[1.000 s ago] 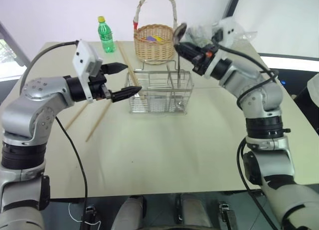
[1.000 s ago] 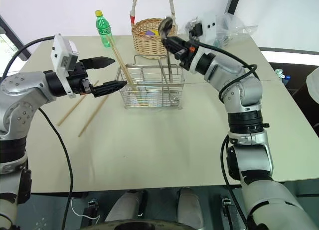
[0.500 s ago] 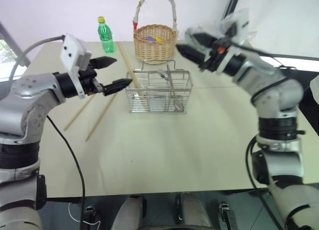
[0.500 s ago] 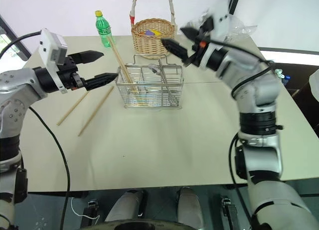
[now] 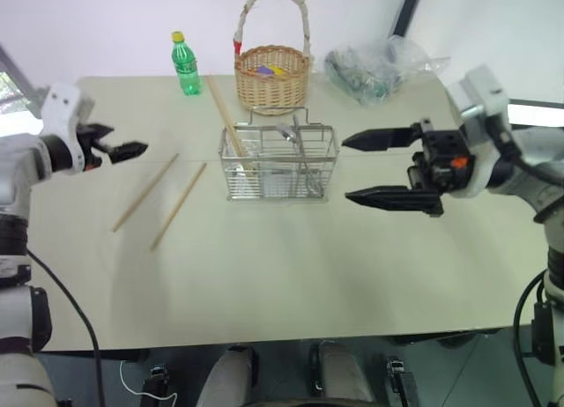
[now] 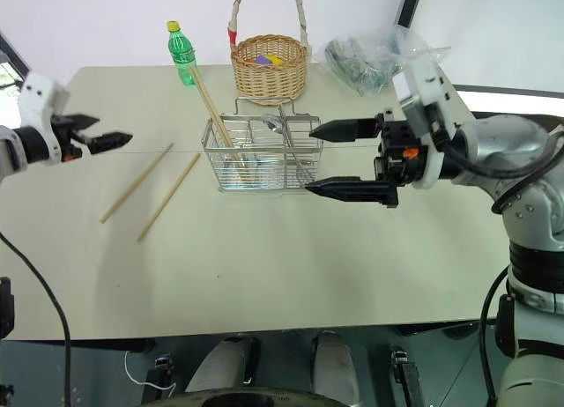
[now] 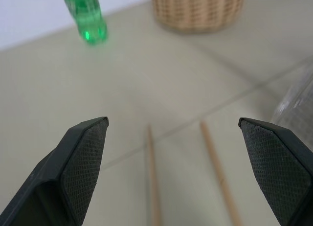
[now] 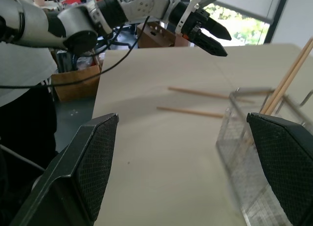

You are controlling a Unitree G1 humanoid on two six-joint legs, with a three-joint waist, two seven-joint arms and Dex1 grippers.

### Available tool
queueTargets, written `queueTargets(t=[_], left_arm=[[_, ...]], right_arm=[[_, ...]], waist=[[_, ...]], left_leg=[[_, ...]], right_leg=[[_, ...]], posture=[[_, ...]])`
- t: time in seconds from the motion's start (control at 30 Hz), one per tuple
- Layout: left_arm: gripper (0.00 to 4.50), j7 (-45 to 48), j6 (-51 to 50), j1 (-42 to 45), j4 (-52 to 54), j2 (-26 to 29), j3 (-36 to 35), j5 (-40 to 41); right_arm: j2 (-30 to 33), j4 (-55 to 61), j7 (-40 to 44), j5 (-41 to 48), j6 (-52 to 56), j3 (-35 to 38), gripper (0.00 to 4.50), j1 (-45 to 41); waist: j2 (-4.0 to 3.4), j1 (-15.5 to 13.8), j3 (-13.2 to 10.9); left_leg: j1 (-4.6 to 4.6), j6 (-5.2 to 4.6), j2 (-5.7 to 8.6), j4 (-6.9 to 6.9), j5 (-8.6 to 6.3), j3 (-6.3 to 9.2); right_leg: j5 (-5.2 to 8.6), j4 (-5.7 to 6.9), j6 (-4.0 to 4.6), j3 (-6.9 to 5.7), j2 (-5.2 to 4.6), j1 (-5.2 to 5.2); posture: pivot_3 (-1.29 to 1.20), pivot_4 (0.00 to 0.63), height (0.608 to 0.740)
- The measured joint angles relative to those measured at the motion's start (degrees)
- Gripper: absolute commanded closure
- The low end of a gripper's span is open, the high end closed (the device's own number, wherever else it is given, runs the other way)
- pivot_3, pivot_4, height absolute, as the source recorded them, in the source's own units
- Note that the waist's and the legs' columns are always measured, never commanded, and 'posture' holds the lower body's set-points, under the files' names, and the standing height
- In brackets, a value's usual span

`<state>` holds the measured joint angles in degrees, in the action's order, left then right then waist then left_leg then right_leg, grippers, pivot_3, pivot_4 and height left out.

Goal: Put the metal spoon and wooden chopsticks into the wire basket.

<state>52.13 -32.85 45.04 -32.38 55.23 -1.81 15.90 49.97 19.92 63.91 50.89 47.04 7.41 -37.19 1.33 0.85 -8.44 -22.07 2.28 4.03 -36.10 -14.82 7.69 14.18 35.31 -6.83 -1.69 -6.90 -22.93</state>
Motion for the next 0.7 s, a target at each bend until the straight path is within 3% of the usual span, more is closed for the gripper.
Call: queueTargets(t=[0.13,0.33,0.7], left_arm=[[0.0,5.31,5.18,0.59,-10.41,-0.51,3.07,-4.0],[0.0,5.3,11.49,4.09,-24.97,-4.57,4.68,-9.75],[0.0,2.54,15.72,13.4,-38.7,-11.86,7.47,-18.5]], right_arm=[[-0.97,4.13,-4.47,2.35,1.33,1.86,0.17,2.75],[-0.61,7.4,-8.88,6.23,3.65,4.47,0.17,6.0],[0.51,8.53,-13.45,9.67,5.07,5.95,0.17,7.11]], waist=[[0.06,-0.19,0.04],[0.24,-0.7,0.14],[0.37,-1.23,0.18]], left_leg=[[-0.24,0.01,0.0,-0.01,0.01,0.04],[-0.27,-0.02,0.06,-0.12,0.0,0.05],[-0.28,-0.03,0.1,-0.12,0.01,-0.01]], right_leg=[[-0.01,0.0,0.01,-0.01,-0.06,-0.19],[-0.07,-0.03,-0.12,-0.05,-0.23,-0.11],[-0.09,0.0,-0.16,-0.07,-0.21,-0.14]], posture=[[0.0,0.15,0.674],[0.0,0.15,0.674],[0.0,0.15,0.674]])
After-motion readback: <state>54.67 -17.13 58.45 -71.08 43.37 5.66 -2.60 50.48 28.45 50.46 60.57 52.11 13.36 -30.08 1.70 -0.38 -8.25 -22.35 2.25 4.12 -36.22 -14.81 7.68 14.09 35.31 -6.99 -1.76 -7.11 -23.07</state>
